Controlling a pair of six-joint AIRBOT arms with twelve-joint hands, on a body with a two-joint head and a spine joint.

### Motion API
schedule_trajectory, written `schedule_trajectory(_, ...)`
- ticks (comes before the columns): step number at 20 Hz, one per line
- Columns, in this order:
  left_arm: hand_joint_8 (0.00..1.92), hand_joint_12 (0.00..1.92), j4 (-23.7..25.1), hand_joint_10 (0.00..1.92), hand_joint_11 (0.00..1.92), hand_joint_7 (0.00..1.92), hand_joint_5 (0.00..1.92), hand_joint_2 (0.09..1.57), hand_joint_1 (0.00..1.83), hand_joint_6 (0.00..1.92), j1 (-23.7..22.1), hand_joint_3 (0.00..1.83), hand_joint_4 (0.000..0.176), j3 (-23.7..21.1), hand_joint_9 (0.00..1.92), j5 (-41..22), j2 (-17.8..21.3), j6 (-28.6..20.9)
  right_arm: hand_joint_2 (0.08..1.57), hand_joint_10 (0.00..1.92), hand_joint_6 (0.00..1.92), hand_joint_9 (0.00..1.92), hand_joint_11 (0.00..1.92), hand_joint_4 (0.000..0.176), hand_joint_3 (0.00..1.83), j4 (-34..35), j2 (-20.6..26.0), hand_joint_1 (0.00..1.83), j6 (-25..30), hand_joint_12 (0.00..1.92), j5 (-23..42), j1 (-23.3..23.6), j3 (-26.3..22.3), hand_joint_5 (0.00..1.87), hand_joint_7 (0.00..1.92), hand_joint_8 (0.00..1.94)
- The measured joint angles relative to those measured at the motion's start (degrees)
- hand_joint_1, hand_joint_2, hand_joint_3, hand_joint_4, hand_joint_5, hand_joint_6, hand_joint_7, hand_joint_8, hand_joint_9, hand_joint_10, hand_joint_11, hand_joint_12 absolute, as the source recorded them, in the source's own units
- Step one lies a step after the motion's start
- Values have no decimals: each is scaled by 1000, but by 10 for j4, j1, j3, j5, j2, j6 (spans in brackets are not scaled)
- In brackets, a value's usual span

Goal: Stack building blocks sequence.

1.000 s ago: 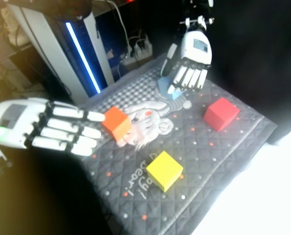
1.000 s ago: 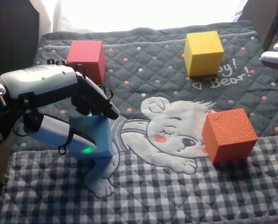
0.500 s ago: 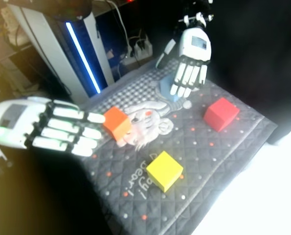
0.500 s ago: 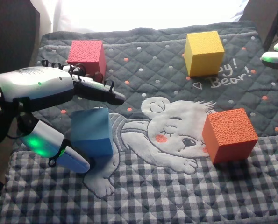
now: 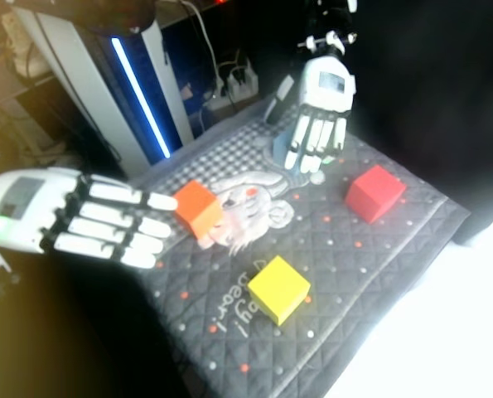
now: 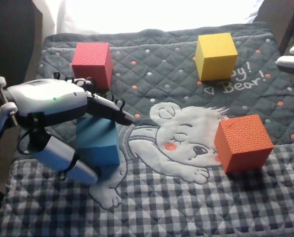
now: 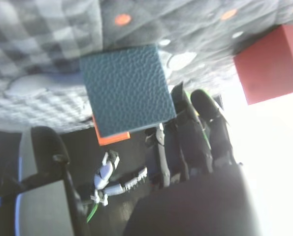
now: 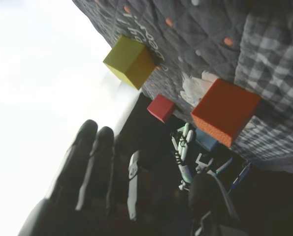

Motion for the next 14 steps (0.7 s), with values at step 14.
schedule_trajectory(14, 914, 1333, -63, 1165, 797, 1067, 1354, 1052, 1394, 53, -87, 2, 0, 5, 964, -109, 55, 26, 1352, 3, 4, 272, 168, 85, 1, 3, 0, 309, 0, 193, 2, -2, 0, 240, 270, 1)
